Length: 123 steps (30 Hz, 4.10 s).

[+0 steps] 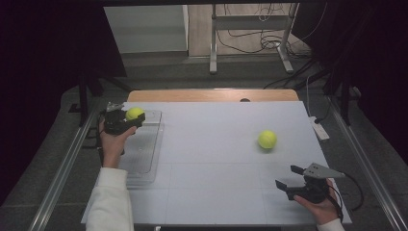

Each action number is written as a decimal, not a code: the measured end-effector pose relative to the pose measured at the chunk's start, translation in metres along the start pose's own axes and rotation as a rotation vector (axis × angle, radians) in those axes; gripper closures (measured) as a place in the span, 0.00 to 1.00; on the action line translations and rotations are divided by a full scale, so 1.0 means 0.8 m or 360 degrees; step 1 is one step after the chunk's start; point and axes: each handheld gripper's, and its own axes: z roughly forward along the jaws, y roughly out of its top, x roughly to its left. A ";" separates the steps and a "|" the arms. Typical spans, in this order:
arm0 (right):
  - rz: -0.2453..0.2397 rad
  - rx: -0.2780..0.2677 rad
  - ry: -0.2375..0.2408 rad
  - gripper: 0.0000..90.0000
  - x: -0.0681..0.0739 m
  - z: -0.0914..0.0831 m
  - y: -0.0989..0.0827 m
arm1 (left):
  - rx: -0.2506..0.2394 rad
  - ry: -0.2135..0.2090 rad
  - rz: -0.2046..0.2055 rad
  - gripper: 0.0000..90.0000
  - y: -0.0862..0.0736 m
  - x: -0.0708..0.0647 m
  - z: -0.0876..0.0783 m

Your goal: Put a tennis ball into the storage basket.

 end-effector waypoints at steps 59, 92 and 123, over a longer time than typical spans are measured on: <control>0.0002 0.0003 -0.0004 0.16 -0.001 0.000 0.000 | 0.0239 0.0122 0.0125 0.16 -0.009 -0.004 0.035; 0.0051 -0.0014 -0.0002 0.16 -0.010 0.003 0.000 | -0.0044 -0.0438 0.0081 0.17 -0.007 -0.045 -0.021; 0.0003 0.0004 -0.0011 0.16 -0.008 0.005 0.000 | -0.0020 -0.0643 0.0329 0.16 -0.003 -0.133 -0.027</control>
